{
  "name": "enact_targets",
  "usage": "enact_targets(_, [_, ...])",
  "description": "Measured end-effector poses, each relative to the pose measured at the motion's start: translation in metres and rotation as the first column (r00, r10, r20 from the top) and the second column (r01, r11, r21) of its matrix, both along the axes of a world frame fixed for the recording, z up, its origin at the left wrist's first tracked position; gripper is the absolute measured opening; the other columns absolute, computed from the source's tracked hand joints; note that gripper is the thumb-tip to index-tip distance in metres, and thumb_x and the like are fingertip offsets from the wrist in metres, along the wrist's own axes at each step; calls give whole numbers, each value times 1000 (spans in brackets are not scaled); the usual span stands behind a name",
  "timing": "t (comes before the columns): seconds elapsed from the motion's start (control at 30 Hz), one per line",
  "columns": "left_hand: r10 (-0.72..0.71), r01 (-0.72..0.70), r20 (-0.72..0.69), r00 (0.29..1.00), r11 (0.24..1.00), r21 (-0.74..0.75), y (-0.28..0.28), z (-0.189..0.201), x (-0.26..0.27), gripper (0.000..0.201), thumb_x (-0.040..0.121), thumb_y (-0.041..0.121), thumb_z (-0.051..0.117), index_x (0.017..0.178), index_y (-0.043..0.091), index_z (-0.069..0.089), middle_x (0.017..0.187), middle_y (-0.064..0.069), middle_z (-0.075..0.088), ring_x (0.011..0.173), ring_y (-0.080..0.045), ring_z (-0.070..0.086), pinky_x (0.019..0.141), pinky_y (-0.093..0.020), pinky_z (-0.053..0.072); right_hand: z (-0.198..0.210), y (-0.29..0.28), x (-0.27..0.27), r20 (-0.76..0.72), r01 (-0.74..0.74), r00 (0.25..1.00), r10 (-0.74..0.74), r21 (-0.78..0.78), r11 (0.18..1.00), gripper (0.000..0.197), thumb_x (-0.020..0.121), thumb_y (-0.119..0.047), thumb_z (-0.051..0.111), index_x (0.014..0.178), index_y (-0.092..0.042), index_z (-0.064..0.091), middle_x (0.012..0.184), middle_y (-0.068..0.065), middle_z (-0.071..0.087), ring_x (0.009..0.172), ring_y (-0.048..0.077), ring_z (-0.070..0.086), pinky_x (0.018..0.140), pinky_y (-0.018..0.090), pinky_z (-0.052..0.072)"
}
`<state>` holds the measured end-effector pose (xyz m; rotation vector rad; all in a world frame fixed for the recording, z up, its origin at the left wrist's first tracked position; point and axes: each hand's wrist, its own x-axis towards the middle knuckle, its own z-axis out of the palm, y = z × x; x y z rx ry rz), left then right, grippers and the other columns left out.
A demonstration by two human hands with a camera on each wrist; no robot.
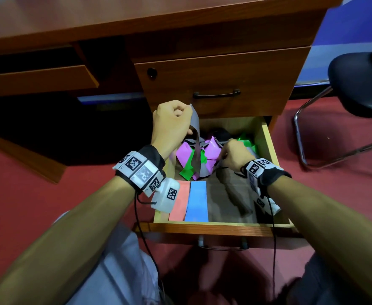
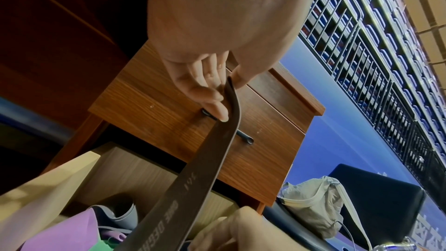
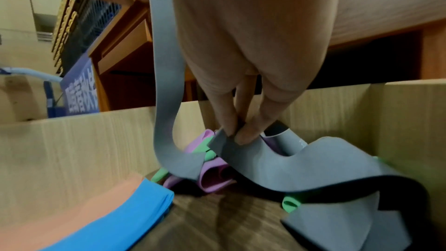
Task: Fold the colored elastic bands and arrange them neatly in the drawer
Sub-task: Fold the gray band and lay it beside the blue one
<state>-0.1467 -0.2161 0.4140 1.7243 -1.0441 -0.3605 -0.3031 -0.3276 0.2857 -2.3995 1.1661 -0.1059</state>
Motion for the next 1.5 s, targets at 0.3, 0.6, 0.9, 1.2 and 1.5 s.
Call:
enact_targets(0.3, [-73,75,-32,997,996,53,-4,-4,-5,22,89,28,65,78,14,78,73,3,74,57,-5,56,59,-25,44,67,3,-18,618,92,560,-553,616,782,16,96,6,55,88,-8,56,70,16,60,54,22,66,52,32,57])
enact_targets(0.6, [-167,240,-315,934,948,208,-6,0,-23,19,91,18,74,86,-1,77,70,-8,61,53,-21,51,36,-19,36,117,29,-46,704,-184,645,-296,520,834,30,101,-3,53,127,-9,67,66,6,44,53,12,39,50,20,35])
enact_targets(0.9, [-267,472,-544,796,836,280,6,1,-48,6,92,7,70,93,2,75,60,-5,66,48,-7,58,42,-15,43,109,40,-73,666,-212,710,-227,510,834,32,99,-2,57,132,-4,54,71,0,58,54,14,49,52,25,46])
enact_targets(1.2, [-221,420,-581,783,877,233,4,-5,-52,17,89,14,77,103,4,78,81,-7,73,62,-8,62,53,-15,52,112,38,-77,650,-192,732,-204,484,854,30,98,-1,60,127,0,53,71,4,60,55,20,56,57,33,51])
enact_targets(1.5, [-202,422,-649,734,884,202,4,-6,-51,17,91,10,75,105,1,76,77,-5,72,61,-9,61,57,-17,53,112,37,-72,647,-205,734,-207,502,840,34,97,0,61,130,0,52,72,7,58,56,22,54,55,28,50])
